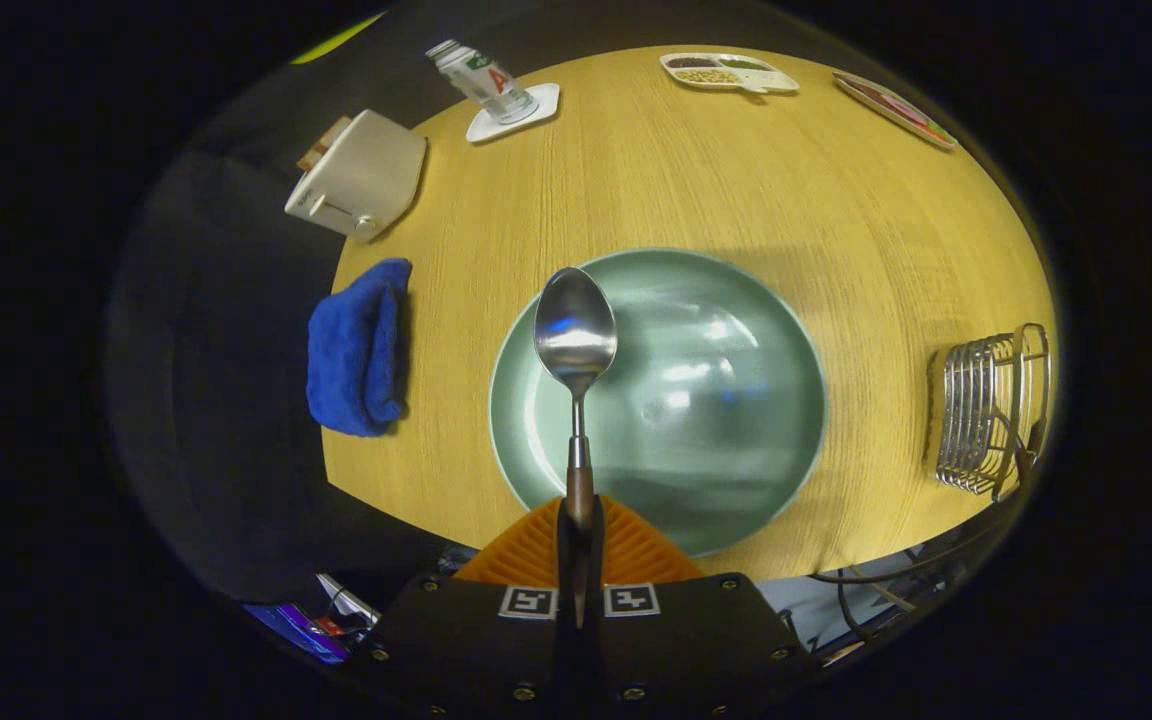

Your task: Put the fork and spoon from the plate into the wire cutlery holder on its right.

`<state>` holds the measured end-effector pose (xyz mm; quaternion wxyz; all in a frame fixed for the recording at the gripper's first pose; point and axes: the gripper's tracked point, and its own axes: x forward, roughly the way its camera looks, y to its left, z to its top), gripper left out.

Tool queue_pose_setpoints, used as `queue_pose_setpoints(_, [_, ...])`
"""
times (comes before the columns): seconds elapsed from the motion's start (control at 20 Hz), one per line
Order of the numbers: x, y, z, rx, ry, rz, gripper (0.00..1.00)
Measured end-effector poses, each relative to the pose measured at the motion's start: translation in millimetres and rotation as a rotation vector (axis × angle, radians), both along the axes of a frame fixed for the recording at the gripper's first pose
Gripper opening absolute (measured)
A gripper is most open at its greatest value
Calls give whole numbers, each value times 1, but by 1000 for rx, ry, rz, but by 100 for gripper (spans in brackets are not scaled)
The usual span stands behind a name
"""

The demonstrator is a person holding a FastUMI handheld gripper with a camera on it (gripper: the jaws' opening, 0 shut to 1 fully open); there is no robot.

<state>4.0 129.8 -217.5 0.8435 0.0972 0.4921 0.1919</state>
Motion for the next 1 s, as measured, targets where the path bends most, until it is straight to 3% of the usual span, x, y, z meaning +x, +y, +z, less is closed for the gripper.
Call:
queue_pose_setpoints(0.6, [-10, -133, 66, 95, -104, -273, 3])
queue_pose_setpoints(1.0, [-43, -204, 45, 104, -66, -436, 3])
